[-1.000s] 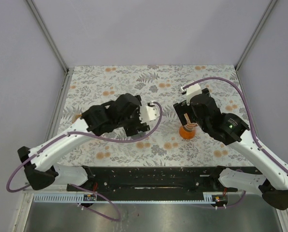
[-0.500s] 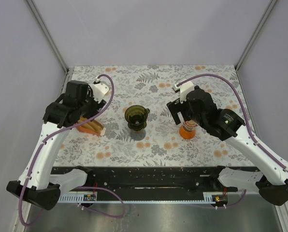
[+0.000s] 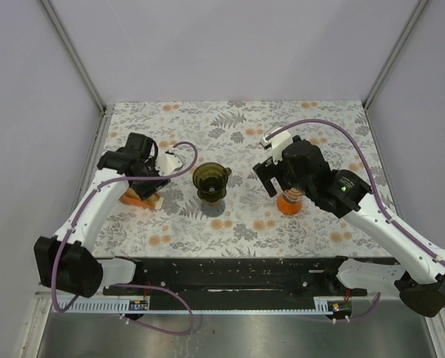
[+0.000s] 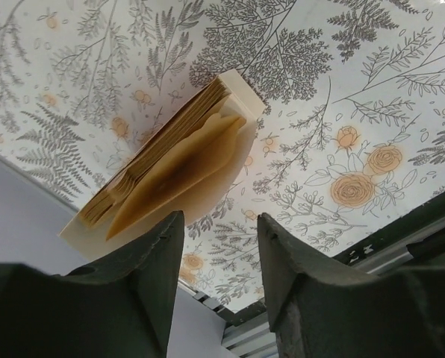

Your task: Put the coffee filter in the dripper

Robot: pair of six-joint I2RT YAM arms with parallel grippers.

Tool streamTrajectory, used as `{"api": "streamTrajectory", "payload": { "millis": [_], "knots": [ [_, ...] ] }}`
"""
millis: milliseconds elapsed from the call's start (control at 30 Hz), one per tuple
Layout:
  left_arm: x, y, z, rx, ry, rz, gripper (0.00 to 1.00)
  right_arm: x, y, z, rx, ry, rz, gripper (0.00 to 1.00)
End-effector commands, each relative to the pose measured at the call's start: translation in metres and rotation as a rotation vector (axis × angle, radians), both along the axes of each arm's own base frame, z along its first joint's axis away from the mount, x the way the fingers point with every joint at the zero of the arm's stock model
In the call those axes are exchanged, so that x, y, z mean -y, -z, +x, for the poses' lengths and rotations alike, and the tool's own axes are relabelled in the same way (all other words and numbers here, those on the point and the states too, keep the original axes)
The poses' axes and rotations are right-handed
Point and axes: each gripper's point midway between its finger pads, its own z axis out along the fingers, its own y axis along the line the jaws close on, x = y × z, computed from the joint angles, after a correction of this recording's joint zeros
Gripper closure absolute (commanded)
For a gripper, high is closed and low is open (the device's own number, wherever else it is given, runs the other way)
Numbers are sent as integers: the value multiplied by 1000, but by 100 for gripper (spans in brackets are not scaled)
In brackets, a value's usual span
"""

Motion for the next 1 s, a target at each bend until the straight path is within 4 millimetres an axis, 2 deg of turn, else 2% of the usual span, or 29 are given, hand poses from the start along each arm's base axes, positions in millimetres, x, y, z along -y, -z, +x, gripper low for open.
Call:
{"api": "streamTrajectory", "payload": {
  "millis": [0, 67, 167, 400, 533, 667, 800, 967],
  "knots": [
    [8, 9, 27, -10, 37, -2, 55, -2, -4, 2, 33, -21, 6, 2],
    [4, 18, 28, -54, 25, 27, 60, -1, 0, 2, 28, -19, -3, 2],
    [-15, 24, 35, -26, 45, 111, 61, 1, 3, 1, 26, -24, -13, 1],
    [-46, 13, 43, -53, 156, 165, 57, 2, 8, 0, 22, -26, -25, 1],
    [-43, 24, 33, -114, 309, 153, 57, 4, 12, 0, 17, -22, -33, 1],
    [-44, 29, 42, -112, 320, 150, 57, 5, 13, -2, 18, -23, -29, 1],
    [-34, 32, 43, -123, 361, 100, 71, 8, 13, -4, 21, -22, -27, 1],
    [-31, 41, 43, -140, 394, 89, 72, 8, 13, -4, 20, -21, -27, 1]
  ]
}}
